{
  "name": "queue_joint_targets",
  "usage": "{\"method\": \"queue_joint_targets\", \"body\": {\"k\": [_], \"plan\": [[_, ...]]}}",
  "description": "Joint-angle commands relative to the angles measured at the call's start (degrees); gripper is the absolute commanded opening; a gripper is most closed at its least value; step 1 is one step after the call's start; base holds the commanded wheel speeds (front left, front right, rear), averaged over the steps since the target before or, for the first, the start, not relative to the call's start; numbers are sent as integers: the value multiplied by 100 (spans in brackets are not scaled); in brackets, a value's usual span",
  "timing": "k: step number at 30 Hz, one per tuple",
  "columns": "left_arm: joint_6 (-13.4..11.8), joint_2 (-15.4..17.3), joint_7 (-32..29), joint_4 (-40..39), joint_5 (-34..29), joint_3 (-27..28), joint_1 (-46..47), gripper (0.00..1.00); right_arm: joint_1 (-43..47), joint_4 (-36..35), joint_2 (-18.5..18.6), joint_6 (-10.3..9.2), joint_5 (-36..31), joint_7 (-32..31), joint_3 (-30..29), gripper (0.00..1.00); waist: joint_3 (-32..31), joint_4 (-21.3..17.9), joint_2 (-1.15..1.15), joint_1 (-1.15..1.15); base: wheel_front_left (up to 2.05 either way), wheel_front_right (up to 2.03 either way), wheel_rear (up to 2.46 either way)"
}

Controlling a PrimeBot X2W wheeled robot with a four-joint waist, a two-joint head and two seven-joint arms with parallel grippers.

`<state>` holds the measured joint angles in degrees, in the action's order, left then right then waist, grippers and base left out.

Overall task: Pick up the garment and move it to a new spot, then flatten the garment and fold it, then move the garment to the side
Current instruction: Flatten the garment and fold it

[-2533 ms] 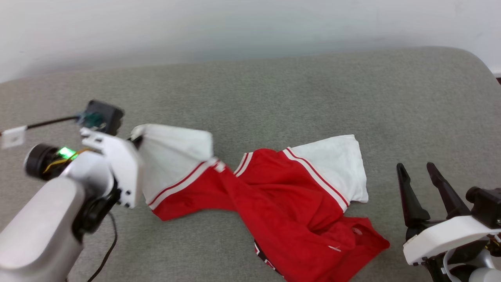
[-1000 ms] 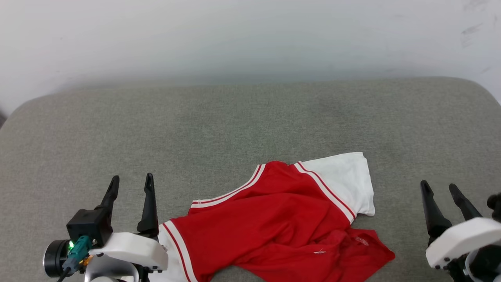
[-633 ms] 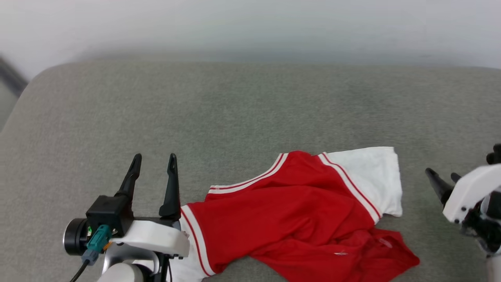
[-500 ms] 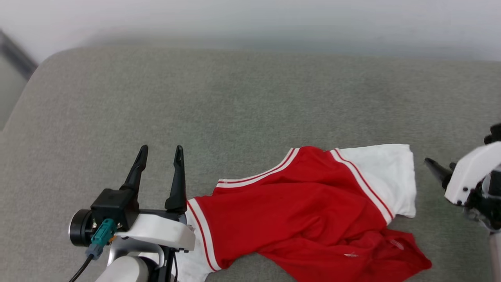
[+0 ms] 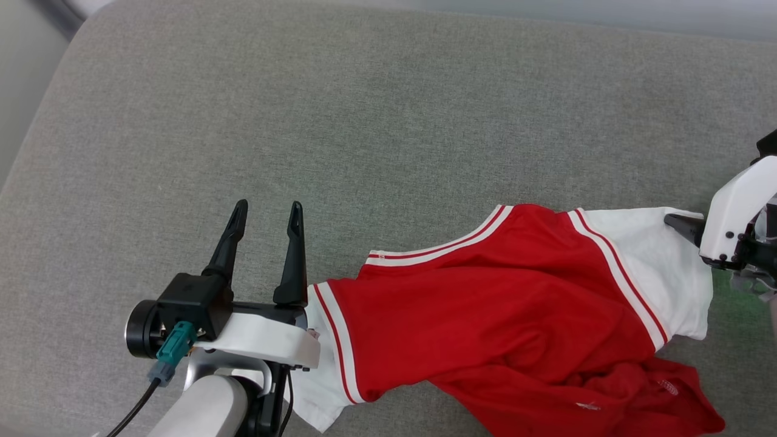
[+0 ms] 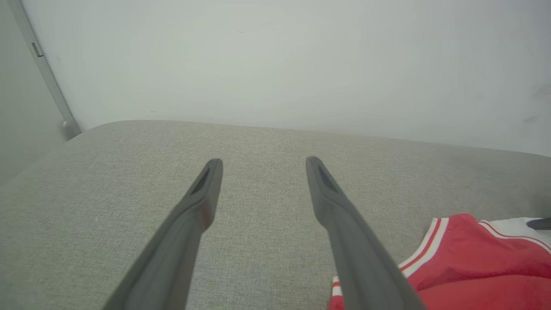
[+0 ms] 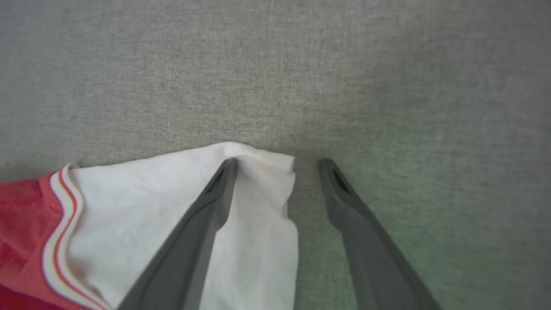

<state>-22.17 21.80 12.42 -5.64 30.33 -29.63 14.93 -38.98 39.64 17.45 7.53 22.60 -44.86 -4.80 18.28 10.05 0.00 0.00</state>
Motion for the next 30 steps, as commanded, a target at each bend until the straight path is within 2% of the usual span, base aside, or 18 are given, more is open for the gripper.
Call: {"method": "queue_joint_targets", "body": {"k": [1,2,3,4,5,12,19,24,30], "plan": [[19,-3,43,18,-11,4,80,100,235,331,-177,-7,10,-166,96,100,37,33,0,0,0,0,0],[21,-3,46,51,-4,4,67,100,277,475,-213,-6,-1,-274,129,100,39,33,0,0,0,0,0],[32,-7,57,74,8,8,59,100,326,607,-236,-6,-34,-375,174,74,34,32,0,0,0,0,0],[37,-14,60,102,19,12,47,100,361,709,-265,-6,-37,-456,209,25,14,30,0,0,0,0,0],[35,-14,67,126,39,18,19,100,369,752,-294,-6,-22,-440,234,0,-13,20,0,0,0,0,0],[68,124,-99,312,202,64,-190,100,138,464,-51,-5,-126,161,405,0,-342,-177,0,0,0,0,0],[351,577,-783,473,657,179,-305,100,350,11,175,-6,-113,704,216,0,-834,-498,0,0,0,0,0],[700,1007,-1618,652,1086,166,-289,100,727,-306,180,-6,-140,770,-33,0,-1079,-821,0,0,0,0,0],[988,1521,-3139,753,1580,-71,-194,100,1135,-759,8,-6,-157,609,-220,0,-1100,-1182,0,0,0,0,0]]}}
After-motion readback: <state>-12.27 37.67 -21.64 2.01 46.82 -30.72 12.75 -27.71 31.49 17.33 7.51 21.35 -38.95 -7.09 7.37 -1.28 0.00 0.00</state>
